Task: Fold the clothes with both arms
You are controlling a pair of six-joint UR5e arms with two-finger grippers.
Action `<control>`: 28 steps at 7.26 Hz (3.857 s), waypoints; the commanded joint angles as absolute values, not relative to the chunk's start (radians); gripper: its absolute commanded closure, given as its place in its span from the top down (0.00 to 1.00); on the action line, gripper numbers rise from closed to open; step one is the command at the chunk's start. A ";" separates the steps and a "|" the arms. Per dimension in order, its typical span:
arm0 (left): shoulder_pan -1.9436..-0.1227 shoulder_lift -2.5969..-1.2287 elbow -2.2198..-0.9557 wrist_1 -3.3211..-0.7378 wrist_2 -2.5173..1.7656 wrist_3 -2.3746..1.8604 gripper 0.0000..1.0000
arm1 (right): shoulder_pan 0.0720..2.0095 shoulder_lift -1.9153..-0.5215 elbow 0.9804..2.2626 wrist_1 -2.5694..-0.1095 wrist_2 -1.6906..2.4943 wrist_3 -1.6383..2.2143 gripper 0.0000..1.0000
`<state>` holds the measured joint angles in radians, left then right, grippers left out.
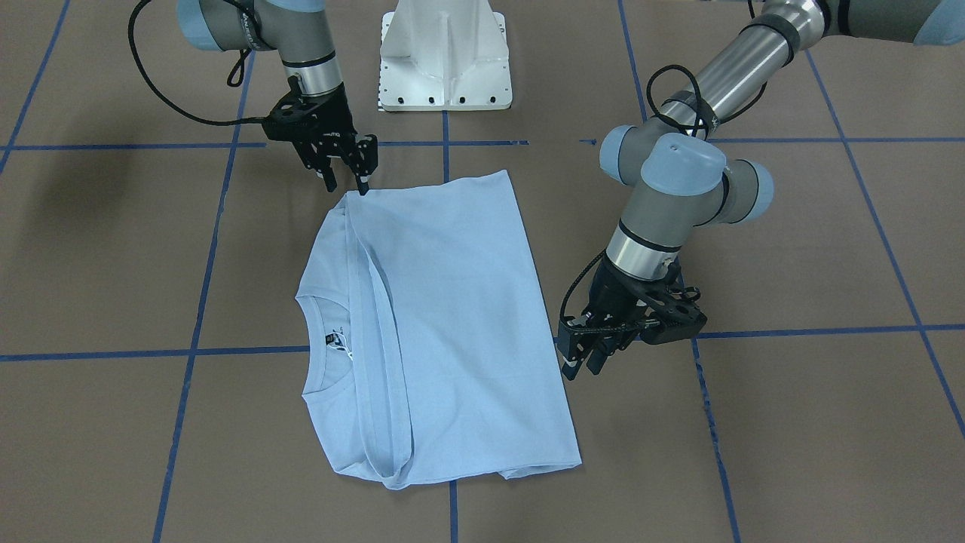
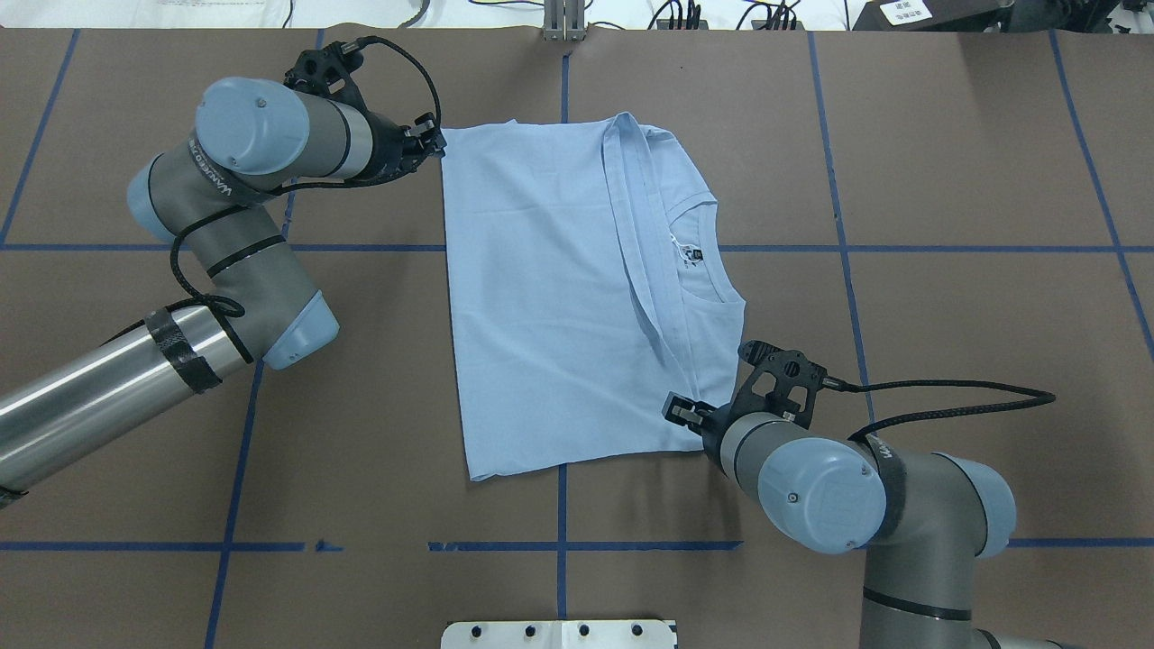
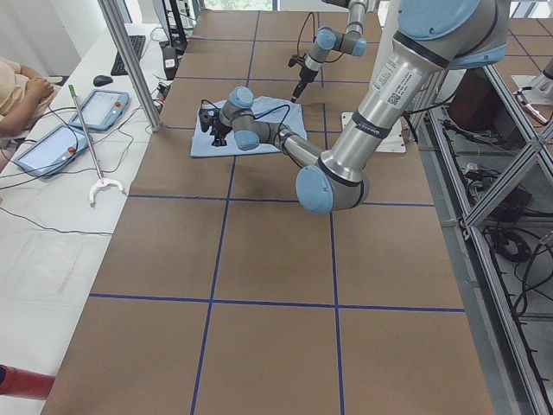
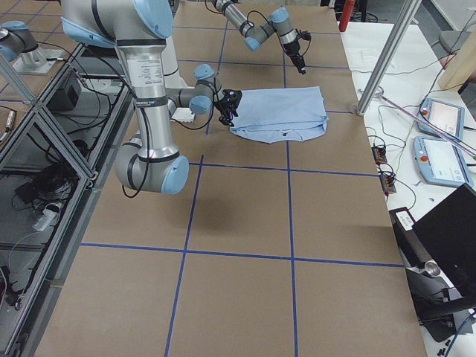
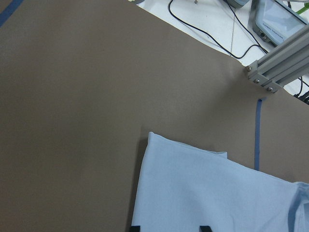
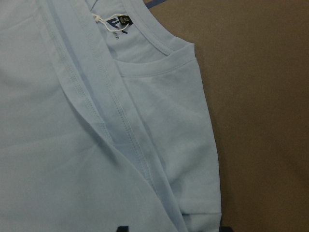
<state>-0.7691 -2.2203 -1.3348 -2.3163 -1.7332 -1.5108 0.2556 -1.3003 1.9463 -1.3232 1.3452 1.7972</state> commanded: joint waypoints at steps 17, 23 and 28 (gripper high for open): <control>-0.767 -2.218 -1.355 -2.315 -1.732 -1.532 0.52 | 0.253 -1.256 1.870 -1.335 1.353 1.987 0.00; -0.564 -2.052 -1.758 -2.206 -1.764 -1.809 0.54 | 0.256 -1.293 2.027 -1.414 1.365 2.011 0.00; -0.162 -1.979 -1.905 -1.921 -1.526 -2.043 0.58 | 0.206 -1.293 2.052 -1.457 1.362 2.029 0.00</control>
